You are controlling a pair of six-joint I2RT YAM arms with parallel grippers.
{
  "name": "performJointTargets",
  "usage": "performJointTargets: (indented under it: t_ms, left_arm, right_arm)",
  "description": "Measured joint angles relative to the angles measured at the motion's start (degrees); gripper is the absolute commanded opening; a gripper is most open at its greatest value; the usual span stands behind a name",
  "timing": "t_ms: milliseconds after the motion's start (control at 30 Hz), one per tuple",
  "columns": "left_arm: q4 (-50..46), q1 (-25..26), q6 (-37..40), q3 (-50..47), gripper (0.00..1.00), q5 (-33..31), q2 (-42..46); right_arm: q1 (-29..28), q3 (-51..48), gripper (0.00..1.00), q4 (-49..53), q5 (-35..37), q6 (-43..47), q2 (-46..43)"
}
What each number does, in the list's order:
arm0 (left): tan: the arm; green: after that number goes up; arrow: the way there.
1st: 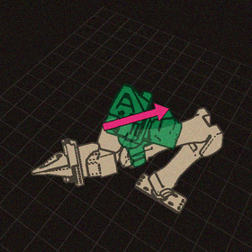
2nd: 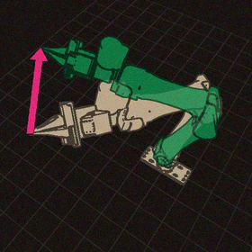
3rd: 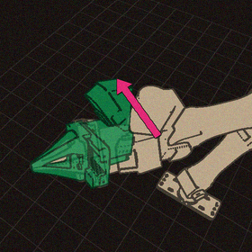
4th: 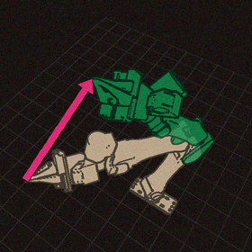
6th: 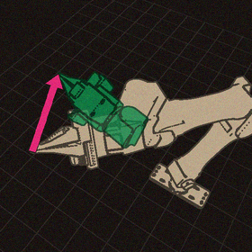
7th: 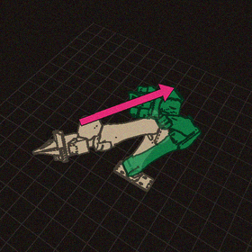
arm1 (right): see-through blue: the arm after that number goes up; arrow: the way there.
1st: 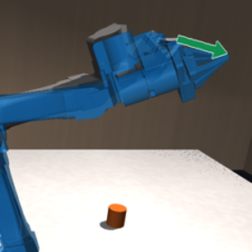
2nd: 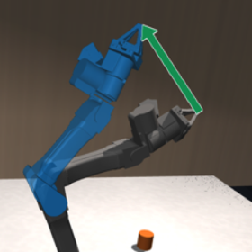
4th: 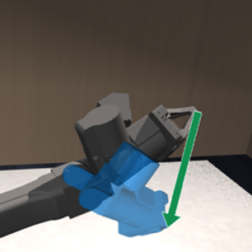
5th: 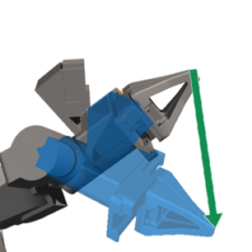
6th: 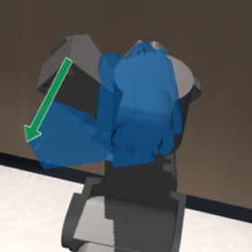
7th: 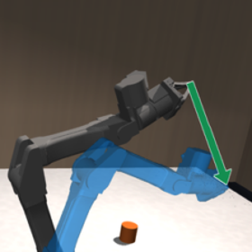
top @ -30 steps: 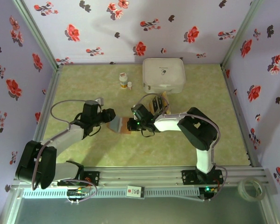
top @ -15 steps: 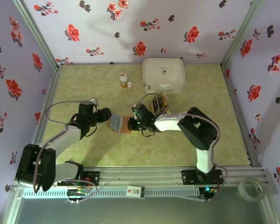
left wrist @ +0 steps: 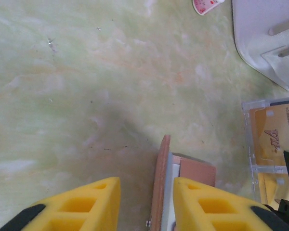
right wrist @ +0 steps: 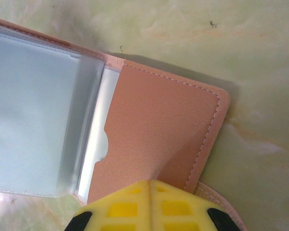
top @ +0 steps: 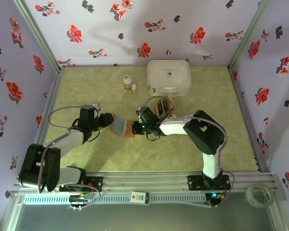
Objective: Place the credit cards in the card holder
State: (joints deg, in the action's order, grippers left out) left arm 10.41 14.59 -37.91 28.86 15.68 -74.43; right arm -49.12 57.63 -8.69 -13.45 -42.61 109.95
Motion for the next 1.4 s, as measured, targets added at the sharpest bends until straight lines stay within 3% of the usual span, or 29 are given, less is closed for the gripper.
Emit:
performJointTargets:
  t_ms: [300,733,967,1167,1400]
  left_arm:
    - [1.6,0.0,-0.3,0.0,0.34,1.2,-2.0]
    - [3.0,0.0,-1.2,-0.2,0.00,1.8,-2.5]
    - [4.4,0.4,-2.9,-0.9,0.00,4.1,0.0]
    - [7.6,4.7,-5.4,-0.9,0.00,4.2,0.0]
    - [8.6,7.6,-7.0,-1.3,0.00,0.3,-0.1]
  right_arm:
    - [0.0,-0.1,0.05,-0.1,-0.1,0.0,0.0]
    - [0.2,-0.1,0.05,-0.3,-0.3,0.0,0.1]
    - [0.7,0.9,0.05,-0.5,-1.7,0.0,1.1]
    - [0.8,3.3,0.05,1.2,-2.0,0.3,2.2]
    - [2.6,4.5,0.06,8.9,-0.4,2.6,0.0]
